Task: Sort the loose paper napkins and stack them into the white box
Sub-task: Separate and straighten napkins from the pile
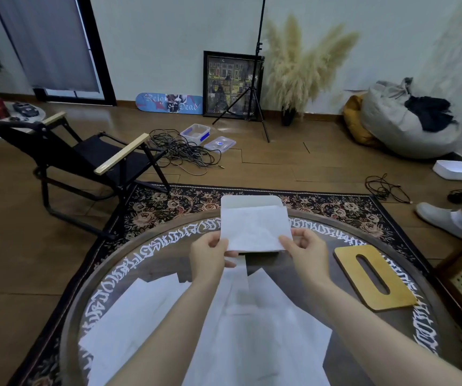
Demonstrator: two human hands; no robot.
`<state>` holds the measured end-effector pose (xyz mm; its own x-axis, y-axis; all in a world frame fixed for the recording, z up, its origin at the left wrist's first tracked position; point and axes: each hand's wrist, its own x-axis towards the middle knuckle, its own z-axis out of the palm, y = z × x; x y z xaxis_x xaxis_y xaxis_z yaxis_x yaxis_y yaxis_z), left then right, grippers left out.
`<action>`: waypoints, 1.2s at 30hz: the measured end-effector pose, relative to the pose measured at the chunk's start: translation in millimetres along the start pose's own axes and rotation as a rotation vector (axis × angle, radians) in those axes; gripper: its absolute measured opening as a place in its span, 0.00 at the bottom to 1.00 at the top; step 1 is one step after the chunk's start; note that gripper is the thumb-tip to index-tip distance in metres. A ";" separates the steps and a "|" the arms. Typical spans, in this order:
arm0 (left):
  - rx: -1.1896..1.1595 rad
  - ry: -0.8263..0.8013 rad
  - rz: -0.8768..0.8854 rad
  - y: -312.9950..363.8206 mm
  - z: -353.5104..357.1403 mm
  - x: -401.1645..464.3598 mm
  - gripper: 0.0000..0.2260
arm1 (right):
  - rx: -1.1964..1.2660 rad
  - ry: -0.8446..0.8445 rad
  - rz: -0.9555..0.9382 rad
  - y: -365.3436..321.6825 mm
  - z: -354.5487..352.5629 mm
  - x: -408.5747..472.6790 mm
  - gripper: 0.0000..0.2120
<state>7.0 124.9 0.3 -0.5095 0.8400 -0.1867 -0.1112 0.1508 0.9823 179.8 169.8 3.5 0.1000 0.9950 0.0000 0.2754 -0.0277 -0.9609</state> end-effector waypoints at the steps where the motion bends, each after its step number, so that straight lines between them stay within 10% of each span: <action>1: 0.007 -0.007 -0.007 2.7 3.0 8.5 0.09 | -0.018 0.004 -0.007 -1.4 2.2 8.7 0.04; 17: 0.674 0.067 0.110 18.4 35.7 84.7 0.12 | -0.437 0.055 0.085 4.4 25.8 90.1 0.11; 36: 1.093 0.007 0.310 15.0 40.6 76.0 0.05 | -0.796 -0.032 -0.247 1.7 21.7 80.2 0.19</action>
<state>1.3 212.1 1.5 -0.3907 0.9178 0.0706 0.8229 0.3139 0.4735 167.6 251.7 -4.1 -0.0759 0.9832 0.1663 0.8804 0.1444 -0.4517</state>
